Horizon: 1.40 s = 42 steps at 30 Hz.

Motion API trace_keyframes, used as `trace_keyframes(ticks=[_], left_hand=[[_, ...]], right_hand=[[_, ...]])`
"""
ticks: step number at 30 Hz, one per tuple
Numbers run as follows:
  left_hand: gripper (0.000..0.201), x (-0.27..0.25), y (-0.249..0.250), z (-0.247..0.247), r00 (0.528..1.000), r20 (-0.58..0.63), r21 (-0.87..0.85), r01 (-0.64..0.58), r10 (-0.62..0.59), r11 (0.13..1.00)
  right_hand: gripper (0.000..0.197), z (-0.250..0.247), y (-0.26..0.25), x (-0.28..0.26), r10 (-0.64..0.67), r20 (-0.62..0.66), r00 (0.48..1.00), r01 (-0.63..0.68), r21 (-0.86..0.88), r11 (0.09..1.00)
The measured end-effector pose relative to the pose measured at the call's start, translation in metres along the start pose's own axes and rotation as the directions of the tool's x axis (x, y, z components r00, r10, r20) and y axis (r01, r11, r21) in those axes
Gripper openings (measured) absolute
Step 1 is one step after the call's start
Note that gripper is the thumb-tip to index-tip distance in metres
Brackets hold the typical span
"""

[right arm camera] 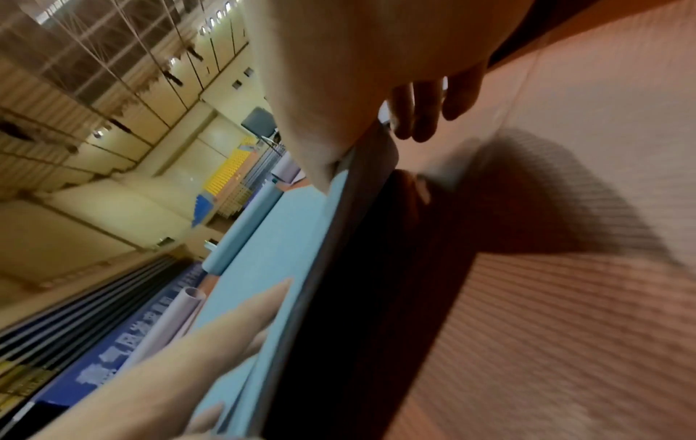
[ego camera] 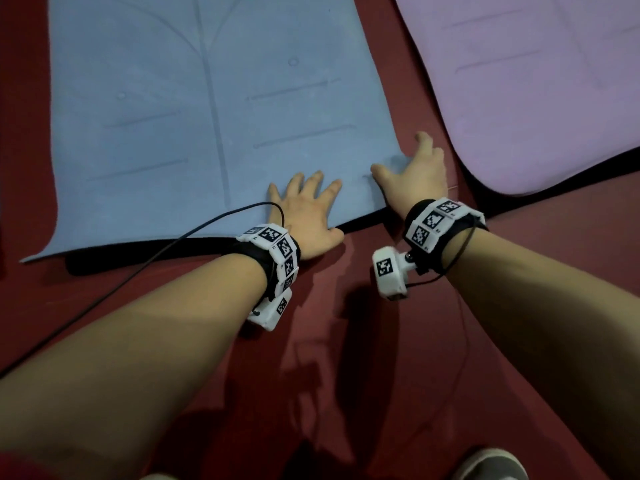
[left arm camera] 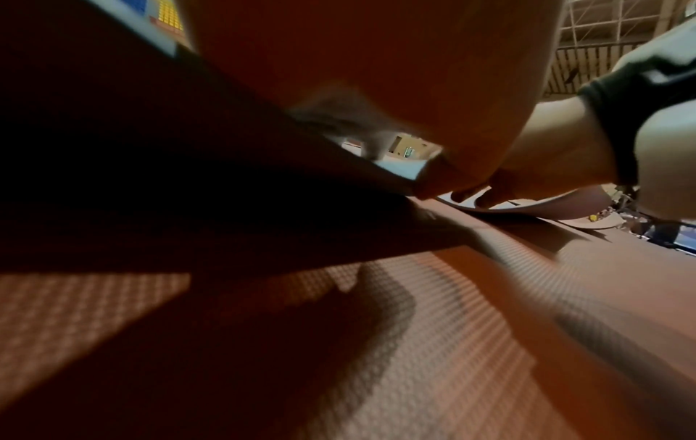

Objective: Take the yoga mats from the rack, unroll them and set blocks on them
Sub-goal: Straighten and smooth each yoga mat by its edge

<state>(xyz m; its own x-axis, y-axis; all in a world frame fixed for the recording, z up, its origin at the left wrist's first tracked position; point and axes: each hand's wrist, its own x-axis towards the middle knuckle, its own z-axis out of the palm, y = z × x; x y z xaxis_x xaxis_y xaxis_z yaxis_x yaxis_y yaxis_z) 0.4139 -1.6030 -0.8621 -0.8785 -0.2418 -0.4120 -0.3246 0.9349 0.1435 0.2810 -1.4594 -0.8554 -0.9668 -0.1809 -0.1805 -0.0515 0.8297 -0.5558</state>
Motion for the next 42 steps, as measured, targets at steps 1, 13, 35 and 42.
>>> trace_keyframes(ticks=[1, 13, 35, 42], left_hand=[[0.088, 0.0, 0.002, 0.003, 1.0, 0.03, 0.024, -0.004, 0.004, 1.0], [0.075, 0.001, 0.018, 0.048, 0.999, -0.026, 0.139, 0.032, -0.029, 0.99], [0.051, -0.006, 0.006, -0.024, 0.995, 0.061, -0.088, 0.078, -0.073, 0.993], [0.061, -0.013, -0.002, -0.04, 0.997, -0.007, -0.088, 0.074, -0.075, 0.993]], right_hand=[[0.079, 0.007, 0.007, 0.0, -0.048, 0.014, 0.999, 0.049, -0.147, 0.988], [0.064, 0.053, 0.051, -0.018, -0.296, 0.153, 0.943, 0.333, -0.462, 0.822], [0.049, -0.016, 0.014, 0.005, -0.031, 0.229, 0.973, 0.091, -0.255, 0.963], [0.014, -0.046, -0.01, 0.006, 0.285, 0.417, 0.863, -0.303, -0.024, 0.953]])
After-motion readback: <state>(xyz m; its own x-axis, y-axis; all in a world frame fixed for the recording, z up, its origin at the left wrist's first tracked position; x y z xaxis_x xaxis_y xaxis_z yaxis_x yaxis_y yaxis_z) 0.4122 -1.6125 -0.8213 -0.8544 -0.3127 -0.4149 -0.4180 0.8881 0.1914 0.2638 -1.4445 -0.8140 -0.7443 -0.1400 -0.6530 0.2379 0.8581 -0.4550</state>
